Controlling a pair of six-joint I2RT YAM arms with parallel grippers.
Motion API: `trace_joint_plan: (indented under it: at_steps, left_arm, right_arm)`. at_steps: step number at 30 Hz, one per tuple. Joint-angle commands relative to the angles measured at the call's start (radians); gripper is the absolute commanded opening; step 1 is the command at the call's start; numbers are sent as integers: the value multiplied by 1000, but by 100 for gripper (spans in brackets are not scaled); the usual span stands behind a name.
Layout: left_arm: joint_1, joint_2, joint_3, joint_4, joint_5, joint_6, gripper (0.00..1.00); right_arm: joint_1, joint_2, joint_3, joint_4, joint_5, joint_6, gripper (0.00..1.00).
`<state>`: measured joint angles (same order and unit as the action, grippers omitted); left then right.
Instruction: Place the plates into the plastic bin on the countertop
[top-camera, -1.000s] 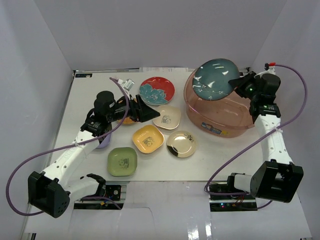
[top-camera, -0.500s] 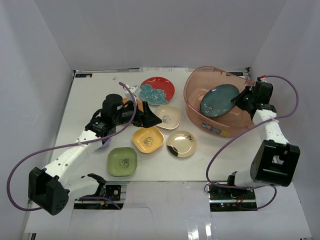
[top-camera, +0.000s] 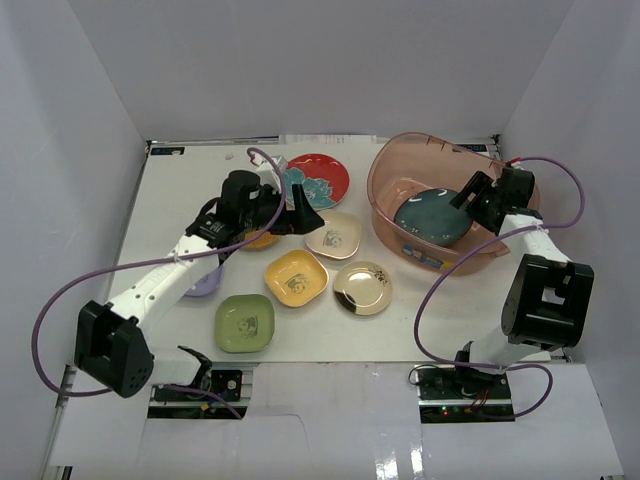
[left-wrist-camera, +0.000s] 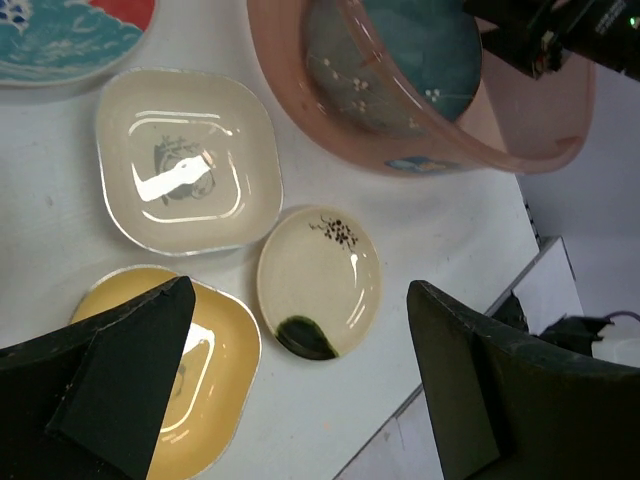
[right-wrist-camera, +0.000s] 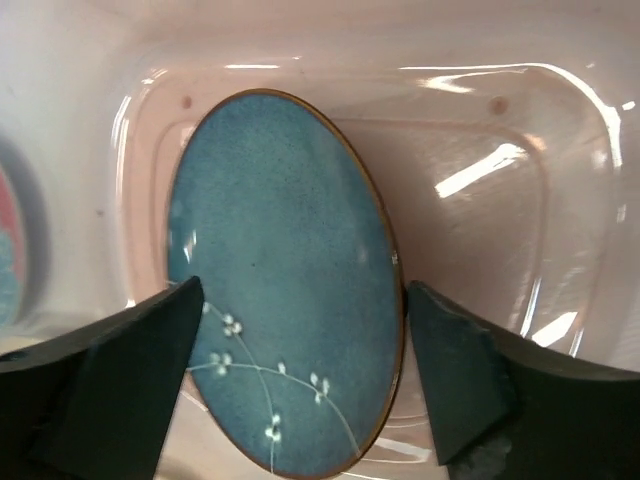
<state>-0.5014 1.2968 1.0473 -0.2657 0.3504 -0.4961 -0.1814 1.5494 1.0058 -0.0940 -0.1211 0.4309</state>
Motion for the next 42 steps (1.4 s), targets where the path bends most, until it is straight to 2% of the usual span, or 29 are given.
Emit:
trace_joint_plan:
  at_steps: [1,5,8,10,12,15,21,25,26,29,32,39,42]
  left_arm:
    - [30,129,98,-10,-62,-2,97]
    - [79,321,229,-15,-60,-35,93]
    - [156,471,354,-15,-73,-48,90]
    - [199,545,445,-14,-31,-87,86]
    - [257,651,541,-10,19,-108,84]
    - [305,766,629,-26,16,-110,81]
    - [357,903,798,-39,15,-82,79]
    - [383,1077,973,-130,79,-44,76]
    - [391,1102,1031,-156,132,-33,76]
    - [406,1174,1100,-179,238,-32,72]
    - [408,1214,1131,-184,288,-25,68]
    - [408,1289,1165,-191,335,-41,64]
    - [408,1300,1151,-169,358,-55,51]
  right_arm:
    - [10,1,31,37,66,-47,90]
    - [17,-18,13,54,83,-70,94]
    - [23,-52,10,62,95,-81,98]
    - [28,-84,11,59,97,-93,98]
    - [29,-130,-1,72,84,-93,98]
    - [34,-181,-38,120,23,-72,98]
    - [75,-291,-105,203,-66,-31,93]
    - [100,-318,-145,241,-104,-17,92]
    - [111,-318,-147,247,-100,-20,92]
    - [129,-305,-141,243,-74,-34,91]
    - [155,-284,-131,237,-54,-46,91]
    - [217,-265,-142,261,-88,-35,89]
    - [240,-262,-142,257,-80,-32,89]
